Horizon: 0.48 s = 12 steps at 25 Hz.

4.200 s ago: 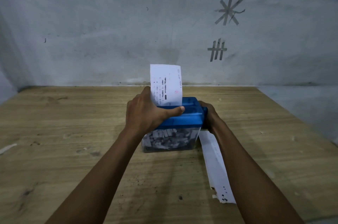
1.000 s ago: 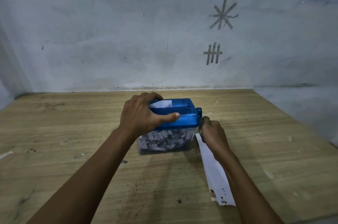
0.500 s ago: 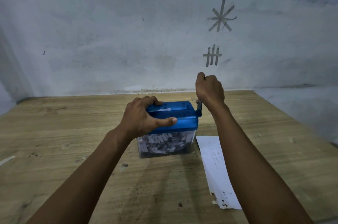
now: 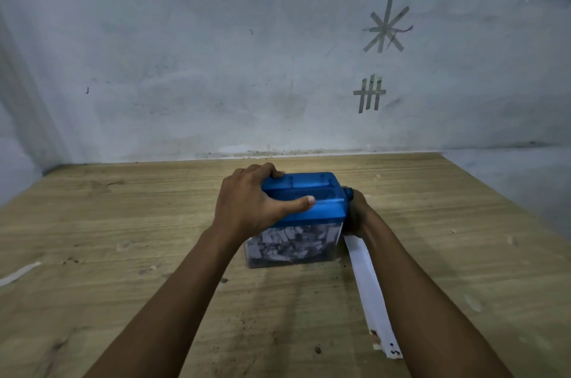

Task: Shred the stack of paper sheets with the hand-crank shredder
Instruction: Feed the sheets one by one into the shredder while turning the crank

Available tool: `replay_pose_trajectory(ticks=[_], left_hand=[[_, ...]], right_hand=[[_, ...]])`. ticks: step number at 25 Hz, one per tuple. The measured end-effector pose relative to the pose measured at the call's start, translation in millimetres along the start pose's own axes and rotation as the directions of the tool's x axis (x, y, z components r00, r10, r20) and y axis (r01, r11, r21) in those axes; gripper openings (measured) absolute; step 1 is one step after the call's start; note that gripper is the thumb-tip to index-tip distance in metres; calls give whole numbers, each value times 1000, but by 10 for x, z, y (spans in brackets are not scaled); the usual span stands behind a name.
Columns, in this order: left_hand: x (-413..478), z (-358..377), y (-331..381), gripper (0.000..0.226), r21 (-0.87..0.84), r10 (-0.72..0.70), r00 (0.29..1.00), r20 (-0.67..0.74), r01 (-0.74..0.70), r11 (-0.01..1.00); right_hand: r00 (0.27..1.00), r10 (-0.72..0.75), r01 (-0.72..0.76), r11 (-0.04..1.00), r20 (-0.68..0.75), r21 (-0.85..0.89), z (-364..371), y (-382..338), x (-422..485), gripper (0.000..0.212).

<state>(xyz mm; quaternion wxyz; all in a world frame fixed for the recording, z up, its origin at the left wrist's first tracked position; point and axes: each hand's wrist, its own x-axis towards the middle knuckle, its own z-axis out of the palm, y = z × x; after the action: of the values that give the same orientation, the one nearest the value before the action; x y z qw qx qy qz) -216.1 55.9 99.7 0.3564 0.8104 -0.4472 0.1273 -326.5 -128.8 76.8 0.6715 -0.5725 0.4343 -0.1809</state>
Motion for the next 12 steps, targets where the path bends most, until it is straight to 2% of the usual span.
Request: replay_pose_trajectory(ticks=[4, 6, 9, 10, 12], left_hand=[[-27, -1, 6, 87, 75, -19, 1000, 1, 19, 997], [-34, -6, 12, 88, 71, -25, 1000, -1, 25, 997], [-38, 3, 14, 86, 34, -20, 1000, 1, 20, 999], [-41, 3, 20, 86, 27, -18, 1000, -3, 18, 999], [-45, 4, 13, 86, 29, -17, 1000, -16, 17, 999]], right_hand=[[999, -26, 24, 998, -28, -50, -75, 250, -271, 40], [986, -129, 104, 969, -102, -223, -136, 330, -336, 40], [918, -373, 242, 793, -132, -560, -239, 459, -361, 33], [896, -430, 279, 739, -111, -614, -252, 481, -413, 33], [877, -468, 318, 733, -106, -602, -269, 513, -502, 42]])
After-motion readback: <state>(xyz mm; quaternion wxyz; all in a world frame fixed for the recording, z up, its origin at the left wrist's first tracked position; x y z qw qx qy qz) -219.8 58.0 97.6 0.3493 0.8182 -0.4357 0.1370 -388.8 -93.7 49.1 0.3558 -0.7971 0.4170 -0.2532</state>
